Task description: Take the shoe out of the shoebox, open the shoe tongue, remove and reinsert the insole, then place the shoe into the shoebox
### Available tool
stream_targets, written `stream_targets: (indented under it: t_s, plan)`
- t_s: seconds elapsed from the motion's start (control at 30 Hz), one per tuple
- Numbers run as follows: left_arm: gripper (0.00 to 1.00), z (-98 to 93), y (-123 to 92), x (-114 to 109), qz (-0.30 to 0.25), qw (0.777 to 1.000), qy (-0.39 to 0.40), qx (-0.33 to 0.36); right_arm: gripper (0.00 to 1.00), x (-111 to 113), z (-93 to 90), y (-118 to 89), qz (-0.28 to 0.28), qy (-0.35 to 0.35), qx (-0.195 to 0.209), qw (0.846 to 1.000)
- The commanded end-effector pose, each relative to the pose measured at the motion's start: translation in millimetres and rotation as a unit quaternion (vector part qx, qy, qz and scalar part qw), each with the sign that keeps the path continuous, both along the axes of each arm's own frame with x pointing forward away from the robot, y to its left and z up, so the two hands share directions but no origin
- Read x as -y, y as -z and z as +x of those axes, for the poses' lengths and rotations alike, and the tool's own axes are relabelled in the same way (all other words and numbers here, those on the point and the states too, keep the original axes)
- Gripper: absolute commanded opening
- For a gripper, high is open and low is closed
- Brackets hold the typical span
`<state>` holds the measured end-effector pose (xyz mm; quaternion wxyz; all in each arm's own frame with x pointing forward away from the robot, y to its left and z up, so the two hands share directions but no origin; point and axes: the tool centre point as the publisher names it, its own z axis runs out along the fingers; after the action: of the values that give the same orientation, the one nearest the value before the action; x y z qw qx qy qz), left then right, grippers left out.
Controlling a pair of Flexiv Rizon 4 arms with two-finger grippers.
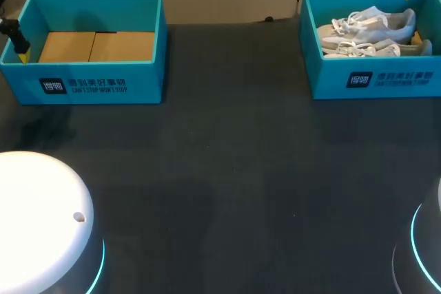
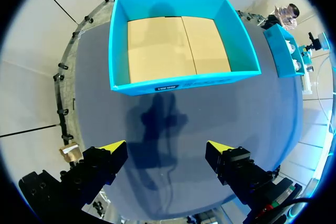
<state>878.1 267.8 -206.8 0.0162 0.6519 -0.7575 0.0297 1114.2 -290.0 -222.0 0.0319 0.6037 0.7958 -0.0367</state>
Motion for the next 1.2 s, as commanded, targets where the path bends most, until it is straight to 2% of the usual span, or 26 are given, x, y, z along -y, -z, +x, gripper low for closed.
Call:
stream_targets:
  t_s: [0.03,0.23,0.77,1.2]
  plan:
    - [1.00,-1.1,0,0,0.001,1.000,0.000,0.001,1.00,0,-13.5,-4,-0.002,0.009,0.009,1.000]
    - [1.00,-1.1,0,0,0.001,1.000,0.000,0.001,1.00,-11,-32.2,-12,-0.008,0.034,0.015,0.999]
    - [1.00,-1.1,0,0,0.001,1.000,0.000,0.001,1.00,-55,-92.8,-13,0.006,0.099,0.016,0.995]
    - [1.00,-1.1,0,0,0.001,1.000,0.000,0.001,1.00,-80,-128.5,-15,0.031,0.128,0.035,0.991]
